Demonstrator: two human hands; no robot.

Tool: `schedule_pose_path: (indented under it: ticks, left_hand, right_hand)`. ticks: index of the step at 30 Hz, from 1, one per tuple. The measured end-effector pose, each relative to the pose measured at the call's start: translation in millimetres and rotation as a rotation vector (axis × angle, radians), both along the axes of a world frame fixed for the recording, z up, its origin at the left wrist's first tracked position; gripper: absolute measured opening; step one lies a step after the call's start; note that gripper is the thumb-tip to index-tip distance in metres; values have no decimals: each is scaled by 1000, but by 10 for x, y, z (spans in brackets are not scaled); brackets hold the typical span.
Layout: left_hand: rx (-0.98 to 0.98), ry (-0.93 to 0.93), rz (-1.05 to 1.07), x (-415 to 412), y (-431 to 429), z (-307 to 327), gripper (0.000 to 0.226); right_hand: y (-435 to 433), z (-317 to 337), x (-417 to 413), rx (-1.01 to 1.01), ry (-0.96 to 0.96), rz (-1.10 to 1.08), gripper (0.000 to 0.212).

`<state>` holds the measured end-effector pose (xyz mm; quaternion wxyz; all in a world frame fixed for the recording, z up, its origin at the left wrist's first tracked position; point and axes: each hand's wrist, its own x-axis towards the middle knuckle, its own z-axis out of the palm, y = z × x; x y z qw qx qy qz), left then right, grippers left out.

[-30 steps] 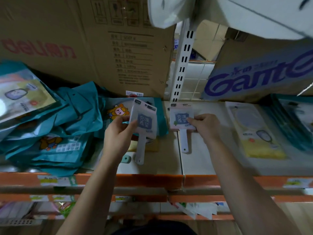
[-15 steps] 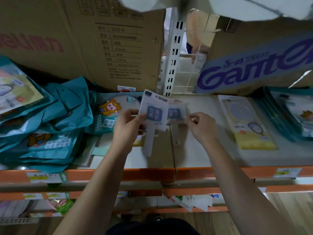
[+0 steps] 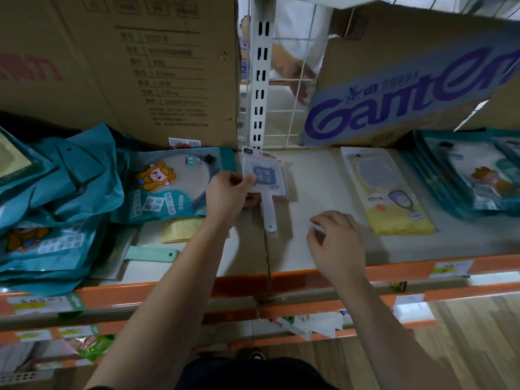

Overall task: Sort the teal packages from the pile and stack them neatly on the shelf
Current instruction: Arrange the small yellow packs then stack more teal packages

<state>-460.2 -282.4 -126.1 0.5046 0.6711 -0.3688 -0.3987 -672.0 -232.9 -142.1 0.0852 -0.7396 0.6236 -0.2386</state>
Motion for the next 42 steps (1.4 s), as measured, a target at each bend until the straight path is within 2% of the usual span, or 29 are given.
schedule_pose_path:
  ticks: [5, 9, 22, 28, 34, 38, 42]
  left_hand:
    - [37, -421, -84, 19, 17, -1, 20]
    - [106, -647, -70, 39, -15, 28, 27]
    - [163, -799, -106, 13, -19, 109, 33]
    - [-52, -933, -53, 240, 230, 306, 32]
    - [-224, -1133, 97, 873, 651, 576, 28]
    - [-151, -1236, 204, 1406, 978, 737, 31]
    - [-115, -1247, 347, 1983, 1318, 859, 31]
  right_hand:
    - [3, -5, -2, -34, -6, 1, 21]
    - [7, -5, -6, -29, -7, 5, 21]
    - [3, 21, 17, -1, 14, -2, 24]
    - [-145, 119, 232, -32, -48, 85, 25]
    - [-349, 412, 983, -59, -156, 323, 28]
    - [-388, 621, 1650, -61, -227, 446, 25]
    - [-302, 793, 2339, -77, -291, 573, 22]
